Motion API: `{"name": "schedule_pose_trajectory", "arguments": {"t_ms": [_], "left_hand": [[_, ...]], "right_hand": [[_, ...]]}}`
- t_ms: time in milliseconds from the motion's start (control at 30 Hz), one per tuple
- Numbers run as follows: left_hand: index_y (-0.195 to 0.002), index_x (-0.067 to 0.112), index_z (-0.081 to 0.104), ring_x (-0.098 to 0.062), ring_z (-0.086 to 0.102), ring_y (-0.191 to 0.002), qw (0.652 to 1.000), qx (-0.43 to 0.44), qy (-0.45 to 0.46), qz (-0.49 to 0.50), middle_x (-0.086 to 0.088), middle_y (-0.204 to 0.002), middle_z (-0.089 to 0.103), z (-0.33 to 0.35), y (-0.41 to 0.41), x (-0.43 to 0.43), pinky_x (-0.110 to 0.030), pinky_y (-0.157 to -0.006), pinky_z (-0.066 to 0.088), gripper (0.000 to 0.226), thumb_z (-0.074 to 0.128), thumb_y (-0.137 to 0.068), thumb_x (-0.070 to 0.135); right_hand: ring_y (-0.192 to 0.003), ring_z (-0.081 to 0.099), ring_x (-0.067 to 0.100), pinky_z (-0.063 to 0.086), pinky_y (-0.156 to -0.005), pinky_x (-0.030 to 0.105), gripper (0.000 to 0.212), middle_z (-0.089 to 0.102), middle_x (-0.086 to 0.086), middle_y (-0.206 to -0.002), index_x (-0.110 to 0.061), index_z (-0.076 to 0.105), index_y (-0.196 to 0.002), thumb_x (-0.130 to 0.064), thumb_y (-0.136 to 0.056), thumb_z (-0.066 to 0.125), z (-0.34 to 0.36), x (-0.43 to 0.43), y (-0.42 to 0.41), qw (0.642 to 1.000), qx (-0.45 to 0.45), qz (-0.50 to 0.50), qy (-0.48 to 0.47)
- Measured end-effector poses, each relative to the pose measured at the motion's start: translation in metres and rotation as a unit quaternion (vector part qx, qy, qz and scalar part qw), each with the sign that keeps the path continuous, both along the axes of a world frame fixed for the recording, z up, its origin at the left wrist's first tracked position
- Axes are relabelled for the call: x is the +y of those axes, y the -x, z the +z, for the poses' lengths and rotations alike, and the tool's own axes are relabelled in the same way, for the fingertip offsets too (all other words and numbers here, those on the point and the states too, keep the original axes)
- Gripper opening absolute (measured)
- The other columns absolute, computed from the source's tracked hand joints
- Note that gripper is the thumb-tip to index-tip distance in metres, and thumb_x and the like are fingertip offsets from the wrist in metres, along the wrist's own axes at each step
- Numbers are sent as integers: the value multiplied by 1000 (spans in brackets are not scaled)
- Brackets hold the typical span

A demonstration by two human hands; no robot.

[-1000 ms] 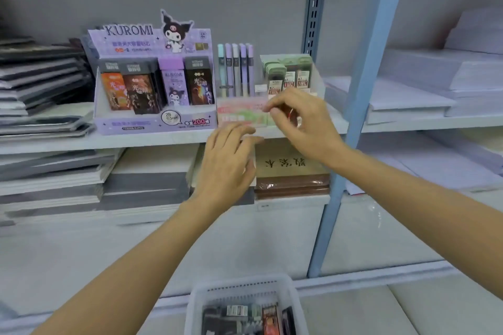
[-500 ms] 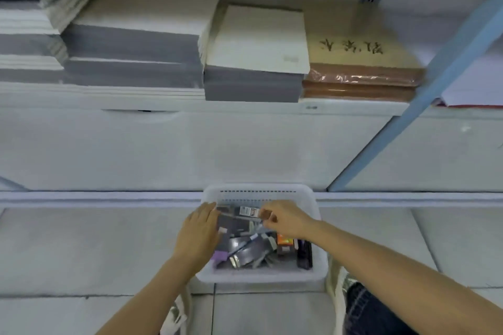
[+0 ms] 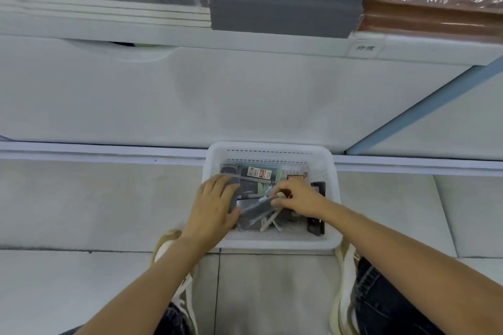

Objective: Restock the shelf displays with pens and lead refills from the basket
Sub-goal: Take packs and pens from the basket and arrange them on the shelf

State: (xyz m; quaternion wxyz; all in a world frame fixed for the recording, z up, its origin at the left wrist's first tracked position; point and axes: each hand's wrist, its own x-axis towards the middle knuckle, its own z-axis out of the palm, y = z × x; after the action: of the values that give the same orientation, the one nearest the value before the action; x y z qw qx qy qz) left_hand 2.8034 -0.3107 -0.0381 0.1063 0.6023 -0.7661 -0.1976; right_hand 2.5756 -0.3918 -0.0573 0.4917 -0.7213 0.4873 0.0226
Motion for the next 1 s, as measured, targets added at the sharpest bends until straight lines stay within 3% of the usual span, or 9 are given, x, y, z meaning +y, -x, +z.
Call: {"name": "schedule_pose_trajectory", "arguments": {"t_ms": [100, 233, 300, 400, 467, 567, 733, 900, 1000], "left_hand": [[-136, 11, 45, -24, 50, -120, 992, 66, -89, -54, -6, -132, 52, 4, 32, -8, -34, -102, 39, 58, 65, -88, 37], [-124, 12, 42, -28, 59, -98, 975, 128, -173, 53, -6, -116, 58, 2, 53, -6, -43, -82, 48, 33, 49, -98, 30], [-118, 10, 42, -27, 60, -92, 961, 158, -204, 98, -7, -107, 60, 1, 48, -6, -42, -78, 48, 27, 45, -100, 30], [-117, 14, 47, -21, 55, -88, 938, 206, -241, 139, -1, -100, 58, -1, 40, -5, -34, -75, 44, 26, 37, -103, 33], [-116, 17, 54, -19, 54, -89, 933, 227, -243, 139, -2, -99, 58, -2, 38, -5, -34, -79, 43, 29, 33, -104, 32], [-94, 14, 57, -12, 52, -70, 922, 248, -265, 137, 0, -80, 58, -6, 37, -2, -36, -71, 44, 31, 33, -104, 30], [-95, 0, 57, -24, 60, -69, 848, 367, -321, 206, -18, -90, 67, -8, 35, -5, -40, -69, 52, 36, 36, -104, 28], [-107, 1, 54, -17, 59, -64, 777, 447, -346, 276, -11, -88, 65, -9, 33, -9, -30, -60, 51, 31, 44, -101, 29], [-102, 5, 58, -13, 57, -60, 772, 452, -335, 296, -9, -81, 65, -6, 35, -9, -25, -55, 49, 25, 61, -93, 29]], "right_hand": [[-84, 66, 13, 52, -76, 27, 20, 71, 0, -94, -16, 72, -104, -29, -89, 68, 18, -7, 1, 998, -39, -21, -38], [-79, 69, 8, 51, -70, 19, 23, 73, -2, -89, -15, 71, -101, -32, -97, 56, 27, -9, 9, 985, -107, -106, -83], [-99, 64, 11, 47, -84, 25, 24, 69, -3, -109, -16, 65, -116, -27, -96, 56, 20, -13, 20, 992, -36, -116, 20], [-138, 31, 28, 29, -111, 38, 71, 38, 9, -151, -19, 35, -147, -27, -86, 70, 0, -11, 28, 980, 171, 33, 93], [-144, 16, 30, 21, -115, 42, 98, 21, 11, -158, -20, 14, -153, -35, -79, 76, -12, -8, 24, 962, 241, 97, 90], [-140, 19, 32, 25, -112, 43, 110, 26, 13, -152, -16, 9, -153, -41, -72, 80, -23, -14, 16, 952, 280, 100, 77], [-116, 38, 24, 39, -91, 34, 71, 44, 6, -122, -13, 47, -128, -38, -71, 81, -23, -24, 16, 950, 272, 113, 100], [-104, 60, 24, 50, -85, 36, 36, 63, 6, -111, -11, 58, -108, -26, -81, 76, 2, -40, 28, 996, 79, -34, 30], [-91, 67, 19, 56, -70, 29, 23, 66, 7, -99, -14, 58, -97, -19, -83, 75, 23, -46, 28, 982, -70, -162, -68]]}}
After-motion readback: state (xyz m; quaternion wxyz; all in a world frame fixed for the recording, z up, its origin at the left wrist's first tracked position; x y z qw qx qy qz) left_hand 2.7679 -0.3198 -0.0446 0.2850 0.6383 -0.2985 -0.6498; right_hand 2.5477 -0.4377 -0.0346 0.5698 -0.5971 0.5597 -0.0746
